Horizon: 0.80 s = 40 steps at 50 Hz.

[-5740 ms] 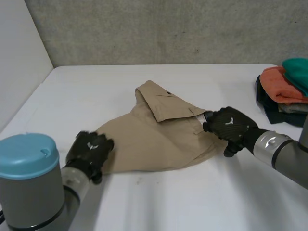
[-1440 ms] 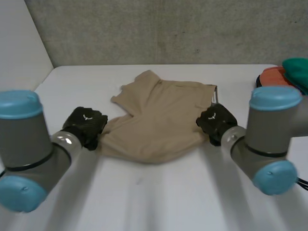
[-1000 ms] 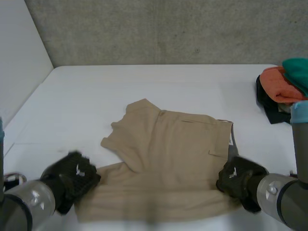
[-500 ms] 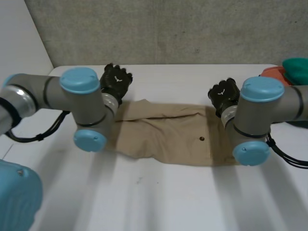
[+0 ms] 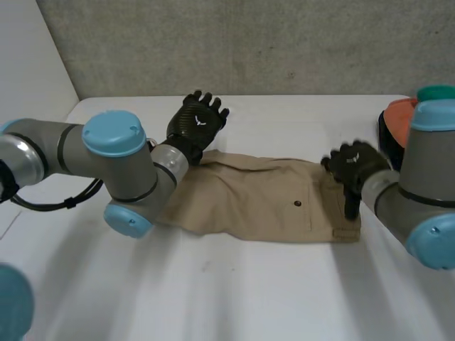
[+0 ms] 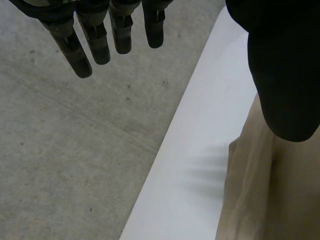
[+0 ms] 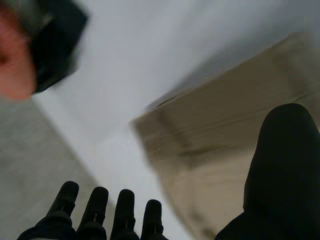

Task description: Fold the laundry.

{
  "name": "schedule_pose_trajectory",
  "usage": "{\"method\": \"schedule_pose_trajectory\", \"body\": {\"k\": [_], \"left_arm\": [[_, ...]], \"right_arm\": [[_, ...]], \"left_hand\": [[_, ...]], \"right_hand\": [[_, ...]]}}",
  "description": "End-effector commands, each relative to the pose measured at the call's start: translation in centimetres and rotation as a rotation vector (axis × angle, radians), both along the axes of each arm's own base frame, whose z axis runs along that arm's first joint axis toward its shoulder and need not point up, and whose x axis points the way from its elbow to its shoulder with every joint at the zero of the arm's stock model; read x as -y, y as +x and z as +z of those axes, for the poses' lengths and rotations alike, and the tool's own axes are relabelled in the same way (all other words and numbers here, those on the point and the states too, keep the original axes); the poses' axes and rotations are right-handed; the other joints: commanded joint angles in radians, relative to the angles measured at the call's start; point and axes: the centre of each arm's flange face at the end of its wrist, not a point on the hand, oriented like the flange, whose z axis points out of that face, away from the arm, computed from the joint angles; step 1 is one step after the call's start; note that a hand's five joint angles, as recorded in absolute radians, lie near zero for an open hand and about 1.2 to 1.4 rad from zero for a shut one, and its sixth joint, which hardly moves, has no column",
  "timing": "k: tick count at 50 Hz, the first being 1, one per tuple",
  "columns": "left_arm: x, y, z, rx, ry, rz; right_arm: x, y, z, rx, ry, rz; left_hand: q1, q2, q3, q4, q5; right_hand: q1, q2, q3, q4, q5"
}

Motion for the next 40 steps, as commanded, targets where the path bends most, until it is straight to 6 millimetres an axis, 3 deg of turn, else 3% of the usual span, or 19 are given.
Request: {"method": "schedule_pose_trajectory", "body": {"k": [1, 5, 10, 16, 18, 20, 25, 30, 32, 35, 38, 39, 40], "left_arm": [[4.1, -0.5, -3.2, -0.01, -0.02, 0.014], [5.3, -0.5, -3.9, -0.019, -0.032, 0.023], [6.2, -0.3, -3.1, -0.082, -0.046, 0.036], [5.8, -0.2, -3.5, -0.115, -0.005, 0.048], [5.5, -0.1, -3.5, -0.112, 0.003, 0.064], [5.4, 0.2, -3.0, -0.115, 0.005, 0.077], [4.2, 0.9, -1.3, -0.121, 0.017, 0.091], [3.0, 1.9, 1.6, -0.153, 0.016, 0.098], [2.5, 2.3, 2.5, -0.167, 0.016, 0.1], [2.1, 3.0, 4.2, -0.202, 0.011, 0.104], [2.4, 4.4, 5.4, -0.236, 0.013, 0.131], [2.5, 4.6, 5.8, -0.246, 0.012, 0.134], [2.4, 5.0, 6.3, -0.264, 0.016, 0.14]], "right_arm": [[-1.6, -1.0, -2.5, 0.07, 0.078, -0.027], [-2.4, -1.4, -3.6, 0.071, 0.085, -0.023], [-2.4, -1.4, -4.3, 0.086, 0.062, -0.023], [-1.7, -1.3, -4.5, 0.104, -0.003, -0.026], [-1.3, -1.2, -4.7, 0.113, -0.028, -0.025], [-0.9, -1.3, -5.0, 0.115, -0.044, -0.034], [-0.2, -3.1, -5.3, 0.085, -0.059, -0.093], [0.2, -5.9, -1.9, 0.003, -0.135, -0.136], [0.9, -8.1, -1.4, -0.097, -0.147, -0.161], [2.1, -9.6, -0.8, -0.216, -0.187, -0.164], [2.2, -8.1, 0.0, -0.263, -0.258, -0.097], [1.9, -6.5, 0.6, -0.262, -0.299, -0.05], [1.0, -3.3, 1.8, -0.231, -0.378, 0.042]], "left_hand": [[0.012, 0.0, 0.001, 0.007, -0.013], [0.012, 0.0, 0.001, 0.007, -0.013], [0.015, 0.003, 0.004, 0.01, -0.01], [0.015, 0.003, 0.004, 0.01, -0.01], [0.015, 0.003, 0.004, 0.01, -0.01], [0.015, 0.003, 0.004, 0.01, -0.01], [0.012, 0.0, 0.001, 0.007, -0.013], [0.001, -0.012, -0.011, -0.005, -0.025], [-0.002, -0.015, -0.014, -0.008, -0.028], [-0.002, -0.015, -0.014, -0.008, -0.028], [-0.002, -0.015, -0.014, -0.008, -0.028], [0.001, -0.012, -0.011, -0.005, -0.025], [0.001, -0.012, -0.011, -0.005, -0.025]], "right_hand": [[-0.016, -0.01, -0.002, 0.001, -0.004], [0.034, 0.04, 0.048, 0.051, 0.046], [0.137, 0.143, 0.151, 0.154, 0.149], [0.327, 0.333, 0.342, 0.345, 0.339], [0.631, 0.637, 0.646, 0.649, 0.644], [1.155, 1.161, 1.17, 1.173, 1.168], [1.169, 1.175, 1.183, 1.186, 1.181], [1.169, 1.175, 1.183, 1.186, 1.181], [1.169, 1.175, 1.183, 1.186, 1.181], [1.169, 1.175, 1.183, 1.186, 1.181], [1.169, 1.175, 1.183, 1.186, 1.181], [1.169, 1.175, 1.183, 1.186, 1.181], [1.169, 1.175, 1.183, 1.186, 1.181]]}}
